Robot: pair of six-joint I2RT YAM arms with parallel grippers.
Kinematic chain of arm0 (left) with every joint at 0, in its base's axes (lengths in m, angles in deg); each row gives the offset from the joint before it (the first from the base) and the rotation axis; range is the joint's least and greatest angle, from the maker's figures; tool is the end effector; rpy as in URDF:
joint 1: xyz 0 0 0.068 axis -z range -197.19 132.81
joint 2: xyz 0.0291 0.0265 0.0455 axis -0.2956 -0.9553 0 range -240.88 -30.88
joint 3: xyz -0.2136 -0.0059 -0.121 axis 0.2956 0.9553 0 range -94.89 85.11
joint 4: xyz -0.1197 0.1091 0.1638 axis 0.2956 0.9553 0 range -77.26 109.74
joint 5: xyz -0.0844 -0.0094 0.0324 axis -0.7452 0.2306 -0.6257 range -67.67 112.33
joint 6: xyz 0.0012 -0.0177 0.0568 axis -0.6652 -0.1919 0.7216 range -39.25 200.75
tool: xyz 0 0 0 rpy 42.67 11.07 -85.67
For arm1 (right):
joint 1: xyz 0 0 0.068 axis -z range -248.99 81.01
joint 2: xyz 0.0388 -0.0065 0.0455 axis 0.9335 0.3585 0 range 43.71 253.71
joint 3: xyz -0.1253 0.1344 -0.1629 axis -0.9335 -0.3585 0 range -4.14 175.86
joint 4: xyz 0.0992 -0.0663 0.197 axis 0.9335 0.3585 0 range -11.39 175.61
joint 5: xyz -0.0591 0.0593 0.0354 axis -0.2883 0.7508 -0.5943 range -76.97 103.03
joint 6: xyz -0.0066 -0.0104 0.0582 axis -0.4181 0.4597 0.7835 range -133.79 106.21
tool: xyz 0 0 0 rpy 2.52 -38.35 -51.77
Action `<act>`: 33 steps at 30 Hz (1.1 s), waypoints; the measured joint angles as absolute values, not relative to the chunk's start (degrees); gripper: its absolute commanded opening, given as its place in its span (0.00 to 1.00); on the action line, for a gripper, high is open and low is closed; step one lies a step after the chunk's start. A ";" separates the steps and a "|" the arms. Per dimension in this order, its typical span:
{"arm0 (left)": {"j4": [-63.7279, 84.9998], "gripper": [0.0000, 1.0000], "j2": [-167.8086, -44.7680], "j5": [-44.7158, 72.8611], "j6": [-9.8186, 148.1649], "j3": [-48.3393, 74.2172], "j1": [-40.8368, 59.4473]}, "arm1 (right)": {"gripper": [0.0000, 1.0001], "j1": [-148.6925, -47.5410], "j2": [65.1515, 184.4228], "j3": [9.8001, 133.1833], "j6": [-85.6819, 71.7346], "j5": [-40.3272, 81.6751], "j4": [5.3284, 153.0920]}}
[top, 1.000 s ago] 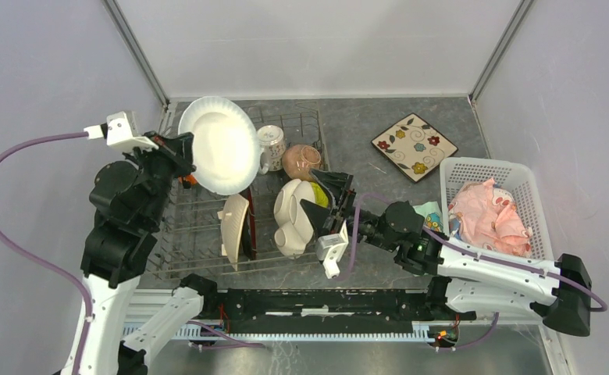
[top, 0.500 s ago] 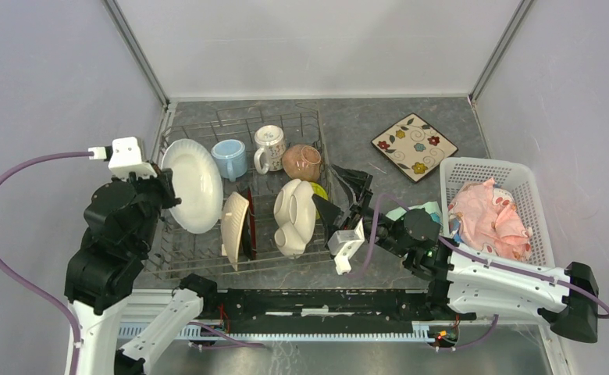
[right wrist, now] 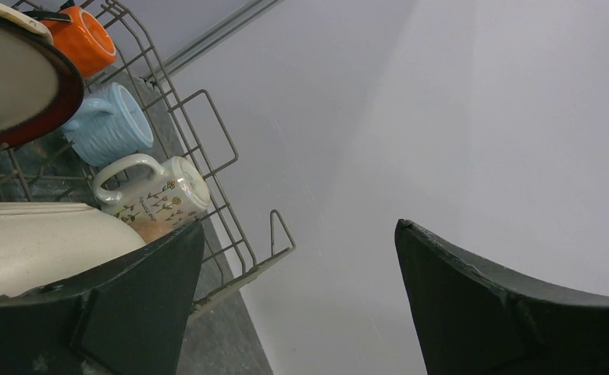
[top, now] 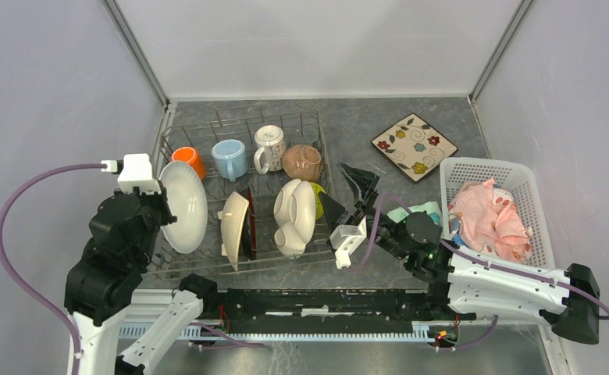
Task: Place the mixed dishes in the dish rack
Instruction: Insert the plate into the dish rack.
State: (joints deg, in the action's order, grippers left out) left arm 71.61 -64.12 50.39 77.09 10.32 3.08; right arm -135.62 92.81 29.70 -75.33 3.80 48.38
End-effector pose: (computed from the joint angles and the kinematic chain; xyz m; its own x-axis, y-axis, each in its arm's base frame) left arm 0.0527 0.0024 0.3943 -0.2714 0.0401 -0.9616 -0.1331 0.9880 0.0788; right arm 0.0852 0.1793 0.3241 0.7914 -0.3563 -0.4968 -0.3123 0.4629 -0.8295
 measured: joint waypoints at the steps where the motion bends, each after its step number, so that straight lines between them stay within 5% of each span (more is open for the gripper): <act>1: 71.63 0.02 -64.09 50.32 77.59 10.74 3.10 | 0.98 -135.62 92.81 29.62 -75.33 3.67 48.38; 33: 70.74 0.02 -62.45 46.76 85.35 20.97 3.14 | 0.98 -135.62 90.56 27.85 -75.26 2.36 48.35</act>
State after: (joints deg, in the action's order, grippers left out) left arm 70.74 -62.45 46.76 85.35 20.97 3.14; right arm -135.62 90.56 27.85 -75.26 2.36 48.35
